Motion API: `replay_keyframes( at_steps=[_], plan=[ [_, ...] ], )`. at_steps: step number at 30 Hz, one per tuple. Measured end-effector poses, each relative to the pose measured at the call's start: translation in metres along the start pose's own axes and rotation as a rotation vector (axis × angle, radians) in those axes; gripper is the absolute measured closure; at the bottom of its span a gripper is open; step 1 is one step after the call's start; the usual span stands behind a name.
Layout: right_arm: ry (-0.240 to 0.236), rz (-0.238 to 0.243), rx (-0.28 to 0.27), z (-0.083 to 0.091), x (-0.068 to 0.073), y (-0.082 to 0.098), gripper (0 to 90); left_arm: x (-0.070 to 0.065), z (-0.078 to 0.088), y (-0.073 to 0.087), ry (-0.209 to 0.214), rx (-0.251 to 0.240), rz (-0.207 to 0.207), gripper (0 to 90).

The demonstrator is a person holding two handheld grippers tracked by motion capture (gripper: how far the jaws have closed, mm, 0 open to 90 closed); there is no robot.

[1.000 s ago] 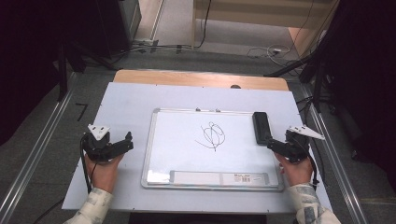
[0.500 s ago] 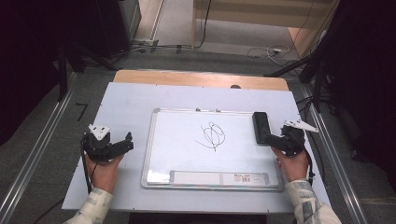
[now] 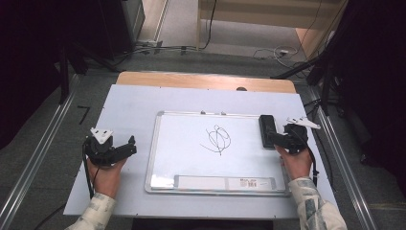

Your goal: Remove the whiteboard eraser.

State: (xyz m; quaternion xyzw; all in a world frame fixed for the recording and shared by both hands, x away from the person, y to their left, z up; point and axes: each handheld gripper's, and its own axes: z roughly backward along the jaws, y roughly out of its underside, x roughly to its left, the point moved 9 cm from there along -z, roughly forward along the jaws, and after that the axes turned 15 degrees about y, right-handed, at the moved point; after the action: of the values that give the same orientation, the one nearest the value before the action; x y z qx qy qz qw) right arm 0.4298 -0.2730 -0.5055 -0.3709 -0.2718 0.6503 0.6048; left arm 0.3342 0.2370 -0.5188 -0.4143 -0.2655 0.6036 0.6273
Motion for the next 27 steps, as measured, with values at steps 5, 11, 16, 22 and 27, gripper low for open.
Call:
replay_keyframes(
  at_steps=[5,11,16,22,27],
  plan=[
    [0.003,0.0,-0.003,-0.007,0.003,-0.006,15.9,0.001,0.0,0.0,0.001,0.002,0.002,1.4],
    [0.013,-0.008,-0.005,-0.014,0.004,-0.012,16.2,0.001,0.0,0.001,0.001,0.004,0.004,1.4],
    [0.025,-0.001,-0.005,-0.023,0.008,-0.016,16.2,0.001,-0.001,0.001,0.001,0.003,0.007,1.4],
    [0.032,0.008,0.006,-0.032,0.012,-0.017,16.9,0.002,-0.001,0.001,-0.002,0.008,0.01,1.4],
    [0.042,0.01,0.021,-0.043,0.015,-0.018,18.7,0.002,-0.001,0.001,0.001,0.009,0.013,1.5]
  ],
)
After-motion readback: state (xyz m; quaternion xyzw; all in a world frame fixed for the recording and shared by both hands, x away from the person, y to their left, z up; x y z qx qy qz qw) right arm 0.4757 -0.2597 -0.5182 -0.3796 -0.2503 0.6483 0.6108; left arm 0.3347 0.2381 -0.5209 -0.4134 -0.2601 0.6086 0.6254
